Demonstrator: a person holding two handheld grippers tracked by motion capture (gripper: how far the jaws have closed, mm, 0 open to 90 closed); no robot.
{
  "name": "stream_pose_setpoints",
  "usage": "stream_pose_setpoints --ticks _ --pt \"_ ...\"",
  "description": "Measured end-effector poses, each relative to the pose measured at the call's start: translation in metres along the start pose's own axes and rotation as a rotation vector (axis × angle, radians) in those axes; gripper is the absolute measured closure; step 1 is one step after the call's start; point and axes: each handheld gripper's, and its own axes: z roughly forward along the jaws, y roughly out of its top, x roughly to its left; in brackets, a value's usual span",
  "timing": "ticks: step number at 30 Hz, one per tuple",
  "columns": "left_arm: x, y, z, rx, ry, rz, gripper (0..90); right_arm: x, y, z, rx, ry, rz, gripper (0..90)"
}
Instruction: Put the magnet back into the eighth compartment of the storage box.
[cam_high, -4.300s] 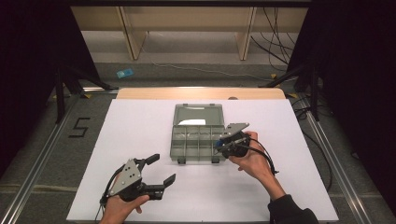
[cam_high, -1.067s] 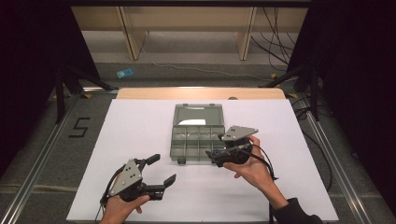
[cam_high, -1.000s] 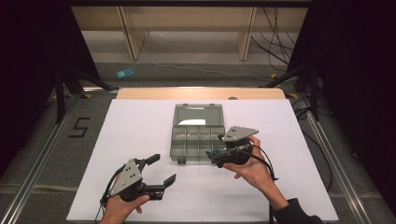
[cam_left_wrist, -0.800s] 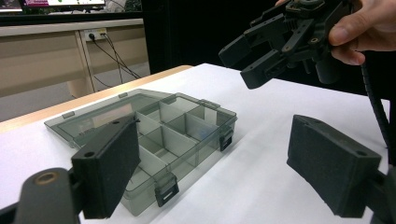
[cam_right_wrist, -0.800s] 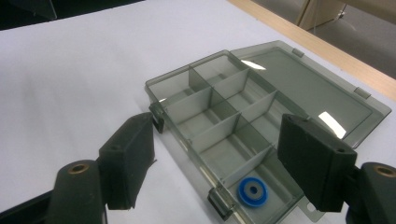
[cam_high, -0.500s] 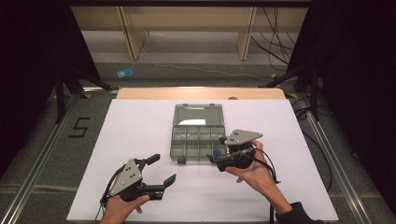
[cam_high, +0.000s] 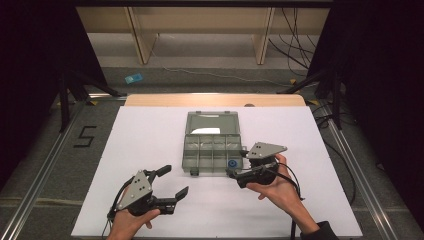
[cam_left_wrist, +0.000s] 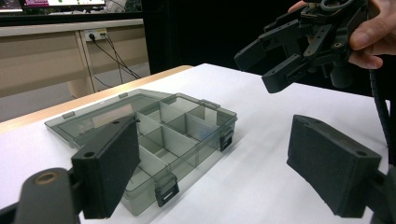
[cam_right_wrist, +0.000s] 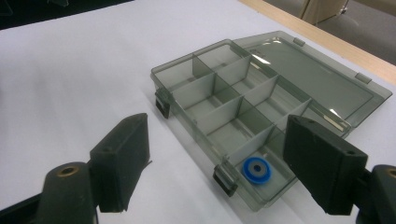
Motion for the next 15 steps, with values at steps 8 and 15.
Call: stream_pose_setpoints --ticks 8,15 --pt "0.001 0.000 0.000 0.000 0.017 0.017 16.6 0.000 -0.007 -0.006 0.006 0.002 0.009 24.0" --pt "0.001 0.000 0.000 -0.001 0.017 0.019 16.6 0.001 -0.013 -0.009 0.006 -0.004 0.013 24.0"
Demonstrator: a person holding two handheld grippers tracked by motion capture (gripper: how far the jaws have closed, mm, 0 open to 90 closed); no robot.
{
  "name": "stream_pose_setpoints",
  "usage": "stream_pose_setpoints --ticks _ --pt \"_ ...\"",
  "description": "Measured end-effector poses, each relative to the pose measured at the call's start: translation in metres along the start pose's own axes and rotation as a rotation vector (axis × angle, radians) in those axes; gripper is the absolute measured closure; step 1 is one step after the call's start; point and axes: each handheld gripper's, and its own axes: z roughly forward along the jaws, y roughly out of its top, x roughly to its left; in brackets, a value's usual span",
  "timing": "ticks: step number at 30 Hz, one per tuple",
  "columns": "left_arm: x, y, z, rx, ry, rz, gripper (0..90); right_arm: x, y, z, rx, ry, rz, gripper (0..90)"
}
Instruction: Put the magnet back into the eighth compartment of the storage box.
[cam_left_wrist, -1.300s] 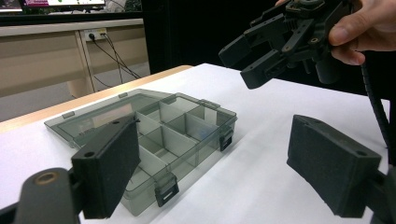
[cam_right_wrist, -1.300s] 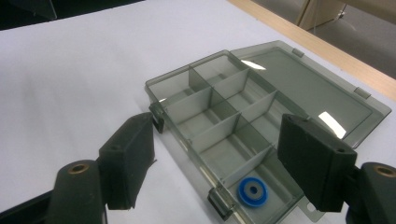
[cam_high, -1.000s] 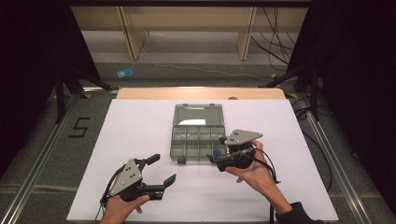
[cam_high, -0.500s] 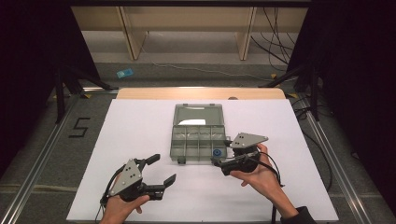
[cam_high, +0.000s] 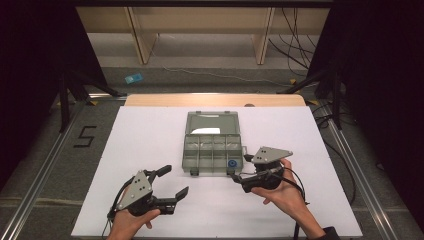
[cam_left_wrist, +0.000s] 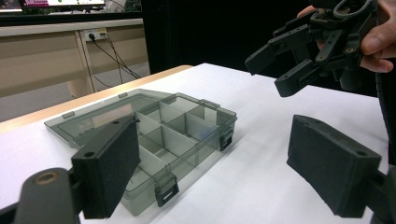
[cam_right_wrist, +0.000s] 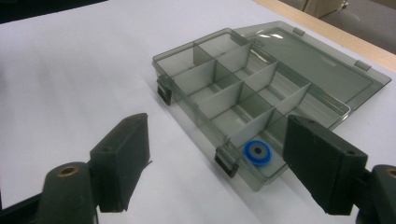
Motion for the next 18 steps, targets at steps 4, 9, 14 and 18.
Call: stream_pose_setpoints --ticks 4,9,14,18 --pt "-0.0006 -0.0002 -0.0001 0.002 -0.001 -0.008 16.6 0.0013 -0.0022 -0.0017 -0.004 0.003 0.006 24.0" --pt "0.0000 0.0000 0.0000 0.000 0.000 0.000 16.6 0.0025 -0.0046 -0.0031 -0.002 0.011 0.007 24.0" --pt "0.0000 0.0000 0.0000 0.000 -0.001 0.000 16.6 0.0040 -0.0066 -0.0048 -0.009 0.009 0.008 24.0" --pt "-0.0022 -0.0006 0.0000 0.005 -0.021 -0.027 16.6 0.0052 -0.0078 -0.0072 -0.018 0.006 0.005 24.0"
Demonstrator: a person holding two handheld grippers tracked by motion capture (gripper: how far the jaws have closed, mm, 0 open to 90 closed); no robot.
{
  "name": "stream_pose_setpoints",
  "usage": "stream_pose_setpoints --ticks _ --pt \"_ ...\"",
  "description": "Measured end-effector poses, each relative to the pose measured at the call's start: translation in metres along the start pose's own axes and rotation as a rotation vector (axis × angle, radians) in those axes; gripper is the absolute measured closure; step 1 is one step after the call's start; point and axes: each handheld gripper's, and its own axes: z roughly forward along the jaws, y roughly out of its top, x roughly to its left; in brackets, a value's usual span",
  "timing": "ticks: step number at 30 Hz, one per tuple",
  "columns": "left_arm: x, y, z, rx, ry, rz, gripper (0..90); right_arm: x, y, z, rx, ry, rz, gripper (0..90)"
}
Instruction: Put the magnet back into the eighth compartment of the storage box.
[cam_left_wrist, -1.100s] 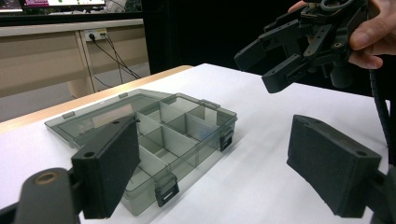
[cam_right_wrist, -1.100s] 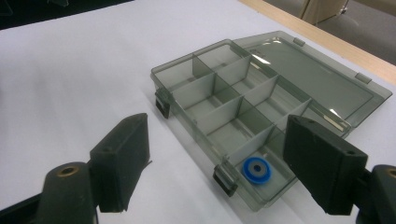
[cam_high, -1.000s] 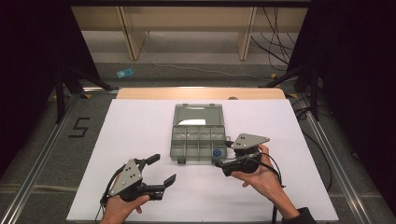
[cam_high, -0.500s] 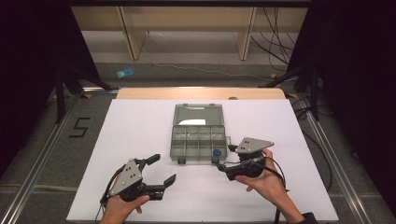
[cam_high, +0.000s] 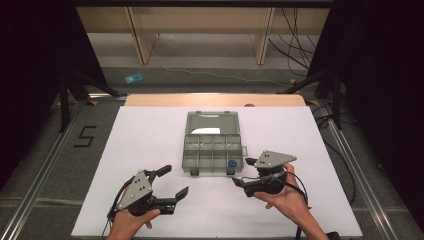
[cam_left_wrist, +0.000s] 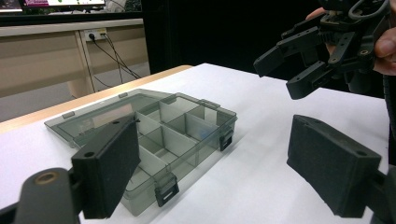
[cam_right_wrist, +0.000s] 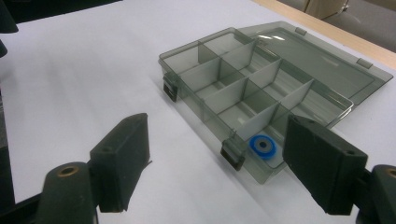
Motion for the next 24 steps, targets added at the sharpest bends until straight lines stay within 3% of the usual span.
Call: stream_pose_setpoints --ticks 1,2,7,9,10,11,13,14,24 --pt "0.000 0.000 0.000 0.003 0.012 0.001 16.6 0.000 0.000 0.000 -0.010 -0.007 -0.006 24.0" --pt "0.002 0.001 0.000 -0.005 0.020 0.027 16.6 0.000 0.000 -0.001 -0.002 0.002 0.002 23.9" --pt "0.000 0.000 0.000 0.001 -0.001 -0.004 16.6 0.001 -0.002 -0.004 -0.016 -0.001 0.008 23.2" --pt "0.002 0.001 0.000 -0.006 0.011 0.019 16.6 0.002 -0.004 -0.005 -0.031 -0.011 0.009 22.9" --pt "0.000 0.000 0.000 0.002 -0.001 -0.006 16.6 0.002 -0.004 -0.005 -0.039 -0.010 0.014 22.8" --pt "0.000 0.000 0.000 0.002 0.012 0.000 16.6 0.002 -0.005 -0.006 -0.041 -0.014 0.011 22.8" --pt "0.000 0.000 0.000 0.002 -0.001 -0.004 16.6 0.002 -0.006 -0.008 -0.047 -0.015 0.018 22.7" --pt "0.002 0.000 0.000 -0.003 0.009 0.020 16.6 0.002 -0.006 -0.008 -0.057 -0.015 0.020 22.7" --pt "0.002 0.001 0.000 -0.005 0.021 0.023 16.6 0.003 -0.012 -0.016 -0.086 -0.020 0.041 22.3"
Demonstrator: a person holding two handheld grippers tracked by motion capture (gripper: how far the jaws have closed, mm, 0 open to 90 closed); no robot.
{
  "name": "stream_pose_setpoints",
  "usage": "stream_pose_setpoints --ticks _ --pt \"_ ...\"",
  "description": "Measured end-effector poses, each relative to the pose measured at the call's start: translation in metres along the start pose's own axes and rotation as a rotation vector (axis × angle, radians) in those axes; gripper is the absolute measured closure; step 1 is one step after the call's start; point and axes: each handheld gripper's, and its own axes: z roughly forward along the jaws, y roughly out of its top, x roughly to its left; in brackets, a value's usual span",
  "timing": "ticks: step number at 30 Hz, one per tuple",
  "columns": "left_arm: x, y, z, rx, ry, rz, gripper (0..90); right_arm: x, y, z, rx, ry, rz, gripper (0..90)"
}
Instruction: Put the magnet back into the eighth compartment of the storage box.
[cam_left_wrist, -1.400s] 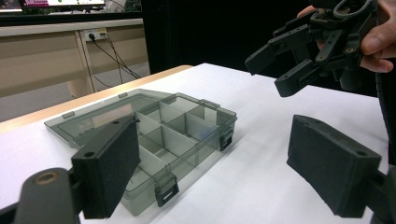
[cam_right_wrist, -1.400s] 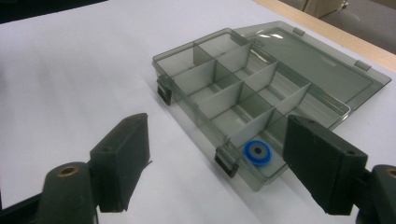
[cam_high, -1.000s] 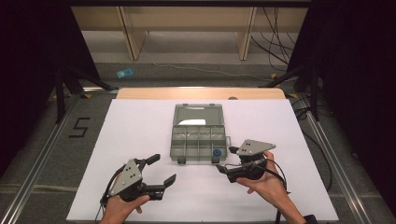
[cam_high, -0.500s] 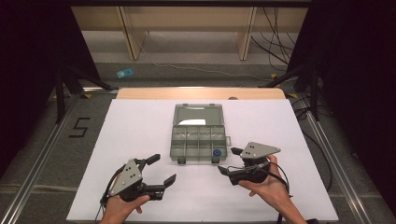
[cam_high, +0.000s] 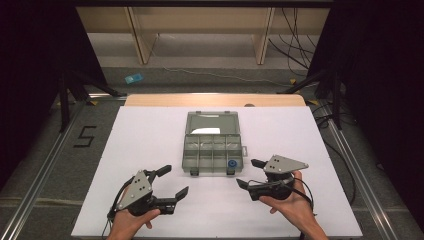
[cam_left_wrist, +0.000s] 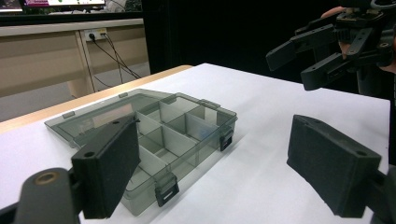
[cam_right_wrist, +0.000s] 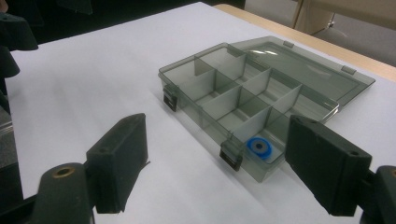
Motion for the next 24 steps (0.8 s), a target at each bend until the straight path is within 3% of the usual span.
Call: stream_pose_setpoints --ticks 12,17,19,20,24 --pt "-0.001 0.000 0.000 0.001 -0.008 -0.005 16.6 0.003 -0.007 -0.007 -0.075 0.018 0.032 22.1" --pt "0.000 0.000 0.000 0.001 0.001 0.001 16.6 0.004 -0.011 -0.012 -0.073 0.020 0.041 21.7" --pt "0.000 0.000 0.000 0.000 0.001 0.001 16.6 0.005 -0.013 -0.014 -0.088 0.011 0.047 21.6" --pt "0.000 0.000 0.000 0.001 0.001 0.001 16.6 0.004 -0.013 -0.014 -0.120 0.002 0.029 21.4" --pt "0.000 0.000 0.000 0.001 0.001 0.001 16.6 0.005 -0.015 -0.019 -0.115 0.001 0.049 20.7"
